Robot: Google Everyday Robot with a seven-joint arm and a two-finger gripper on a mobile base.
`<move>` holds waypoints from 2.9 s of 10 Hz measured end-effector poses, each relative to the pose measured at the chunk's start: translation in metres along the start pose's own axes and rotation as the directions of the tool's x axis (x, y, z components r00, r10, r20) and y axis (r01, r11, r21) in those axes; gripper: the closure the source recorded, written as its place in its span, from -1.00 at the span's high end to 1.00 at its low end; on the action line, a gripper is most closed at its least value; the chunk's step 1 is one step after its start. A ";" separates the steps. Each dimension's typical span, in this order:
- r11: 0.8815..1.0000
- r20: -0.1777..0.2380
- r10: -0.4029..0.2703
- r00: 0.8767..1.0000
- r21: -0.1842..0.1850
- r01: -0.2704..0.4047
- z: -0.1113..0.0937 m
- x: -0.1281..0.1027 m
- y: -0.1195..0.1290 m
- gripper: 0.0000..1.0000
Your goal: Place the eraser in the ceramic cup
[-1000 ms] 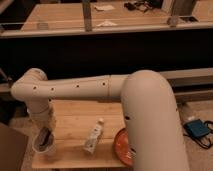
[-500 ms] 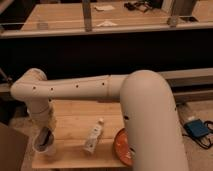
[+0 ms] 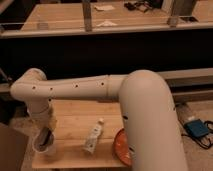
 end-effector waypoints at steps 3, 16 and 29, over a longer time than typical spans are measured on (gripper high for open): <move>1.000 0.001 -0.003 1.000 -0.004 0.003 0.001 0.000 0.000 -0.91; 1.000 -0.003 -0.015 1.000 -0.021 0.015 0.005 0.003 0.001 -0.91; 0.999 -0.011 -0.029 1.000 -0.036 0.029 0.010 0.004 0.001 -0.91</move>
